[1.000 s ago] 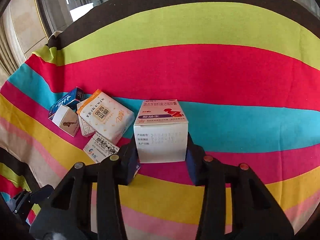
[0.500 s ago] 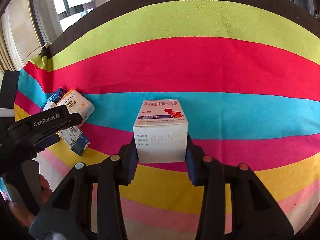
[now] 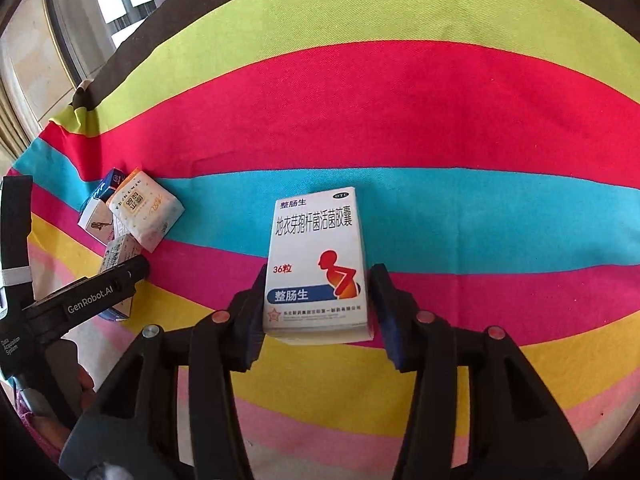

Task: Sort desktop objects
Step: 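Grasp the white probiotic box with the right tool while the left tool grasps the white-green box, then carry the probiotic box and white-green box with both tools toward the purple-rimmed box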

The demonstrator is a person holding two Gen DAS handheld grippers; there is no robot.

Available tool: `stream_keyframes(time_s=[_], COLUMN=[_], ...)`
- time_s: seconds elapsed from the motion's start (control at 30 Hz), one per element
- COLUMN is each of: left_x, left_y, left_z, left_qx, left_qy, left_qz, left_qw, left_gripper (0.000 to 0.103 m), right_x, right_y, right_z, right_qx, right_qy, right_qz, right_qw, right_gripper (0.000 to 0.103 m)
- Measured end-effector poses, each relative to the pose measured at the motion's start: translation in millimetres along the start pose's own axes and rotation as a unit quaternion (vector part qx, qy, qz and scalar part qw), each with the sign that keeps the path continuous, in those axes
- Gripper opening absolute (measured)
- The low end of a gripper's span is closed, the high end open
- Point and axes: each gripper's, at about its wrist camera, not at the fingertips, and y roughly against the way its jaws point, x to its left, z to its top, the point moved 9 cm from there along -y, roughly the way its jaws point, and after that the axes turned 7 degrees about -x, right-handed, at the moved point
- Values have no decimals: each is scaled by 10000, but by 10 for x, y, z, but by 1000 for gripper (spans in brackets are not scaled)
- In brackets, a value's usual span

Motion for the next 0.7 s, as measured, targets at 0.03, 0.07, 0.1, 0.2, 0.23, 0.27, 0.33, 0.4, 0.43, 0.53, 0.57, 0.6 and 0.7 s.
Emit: stream_keyframes(time_s=[0.03, 0.07, 0.1, 0.2, 0.23, 0.27, 0.33, 0.4, 0.43, 0.53, 0.57, 0.6, 0.7], left_x=[5, 9, 13, -24, -37, -44, 39, 129, 169, 304, 350, 450, 621], left_y=[7, 17, 37, 163, 211, 262, 337, 409, 453, 599, 648, 662, 795], left_z=[-9, -19, -29, -82, -114, -156, -218, -289, -339, -509, -566, -580, -712], left_qx=[-8, -18, -51, -259, -305, -333, -315, -293, -275, -224, -230, -240, -246], left_qy=[8, -1, -17, -293, -411, -521, -678, -764, -794, -874, -912, -947, -1006], left_qz=[-15, -13, -16, -170, -245, -335, -433, -510, -535, -616, -638, -659, -745], left_qw=[10000, 10000, 10000, 9991, 9984, 9975, 9963, 9953, 9950, 9940, 9935, 9930, 9918], left_gripper=[103, 101, 99, 70, 55, 41, 34, 34, 34, 34, 34, 34, 34], right_x=[14, 24, 30, 51, 52, 50, 57, 79, 89, 116, 143, 180, 309], right_y=[-20, -40, -48, -46, -41, -38, -32, -25, -14, 127, 197, 270, 509], right_z=[14, 22, 26, 12, 6, 1, -13, -31, -46, -173, -242, -315, -549], right_qx=[12, 30, 40, 57, 62, 69, 86, 96, 99, 110, 120, 125, 104], right_qy=[67, 132, 207, 406, 447, 485, 583, 695, 729, 837, 863, 874, 1029], right_qz=[-46, -125, -223, -451, -497, -553, -672, -774, -786, -848, -824, -761, -660], right_qw=[10000, 9998, 9995, 9981, 9977, 9973, 9960, 9945, 9942, 9928, 9928, 9932, 9924], right_gripper=[56, 56, 54, 44, 44, 44, 43, 43, 43, 43, 43, 43, 43])
